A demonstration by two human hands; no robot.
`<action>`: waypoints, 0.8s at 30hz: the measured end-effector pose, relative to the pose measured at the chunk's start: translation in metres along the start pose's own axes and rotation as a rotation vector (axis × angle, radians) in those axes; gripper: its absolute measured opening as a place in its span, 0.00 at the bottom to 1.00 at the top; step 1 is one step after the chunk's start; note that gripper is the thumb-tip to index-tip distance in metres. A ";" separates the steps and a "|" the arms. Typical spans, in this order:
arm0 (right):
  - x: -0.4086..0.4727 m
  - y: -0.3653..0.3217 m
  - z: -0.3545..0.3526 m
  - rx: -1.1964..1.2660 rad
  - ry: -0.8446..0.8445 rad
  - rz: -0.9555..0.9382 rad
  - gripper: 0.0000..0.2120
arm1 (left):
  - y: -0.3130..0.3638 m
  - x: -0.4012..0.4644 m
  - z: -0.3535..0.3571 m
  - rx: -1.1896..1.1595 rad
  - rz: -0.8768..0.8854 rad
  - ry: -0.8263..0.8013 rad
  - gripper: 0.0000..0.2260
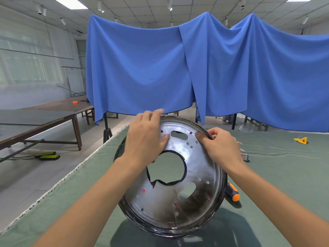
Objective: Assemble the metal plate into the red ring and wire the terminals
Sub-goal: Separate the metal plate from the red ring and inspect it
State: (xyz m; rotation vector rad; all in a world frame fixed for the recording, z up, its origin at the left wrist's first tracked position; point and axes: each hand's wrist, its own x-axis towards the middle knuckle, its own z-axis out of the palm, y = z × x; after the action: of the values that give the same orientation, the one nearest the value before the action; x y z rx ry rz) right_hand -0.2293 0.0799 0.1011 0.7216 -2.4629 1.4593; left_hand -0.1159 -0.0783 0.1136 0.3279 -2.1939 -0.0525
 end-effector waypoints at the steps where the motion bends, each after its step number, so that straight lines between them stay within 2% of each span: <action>1: -0.001 -0.002 0.000 0.004 -0.007 -0.013 0.11 | 0.004 0.005 0.002 0.025 0.080 0.001 0.27; 4: -0.005 -0.008 0.001 0.013 -0.028 -0.041 0.10 | 0.012 0.018 0.009 0.086 0.185 -0.091 0.24; 7: -0.008 -0.009 0.000 0.046 -0.054 -0.056 0.11 | 0.014 0.026 0.011 0.122 0.247 -0.102 0.19; 14: -0.012 -0.016 -0.002 0.299 -0.250 0.016 0.22 | 0.007 0.007 0.004 0.022 0.283 0.069 0.16; 17: -0.006 -0.024 -0.007 0.448 -0.367 0.173 0.27 | 0.002 0.000 -0.001 -0.031 0.313 0.153 0.14; 19: -0.002 -0.027 -0.008 0.399 -0.384 0.215 0.26 | -0.002 -0.003 -0.004 -0.056 0.346 0.216 0.13; 24: 0.000 -0.036 -0.005 0.377 -0.294 0.197 0.16 | -0.010 -0.011 -0.009 -0.093 0.403 0.382 0.10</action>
State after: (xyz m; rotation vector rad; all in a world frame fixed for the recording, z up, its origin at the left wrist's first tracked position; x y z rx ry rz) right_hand -0.2120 0.0701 0.1315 0.8314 -2.5547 2.0635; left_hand -0.1006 -0.0845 0.1087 -0.1512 -1.8324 0.1216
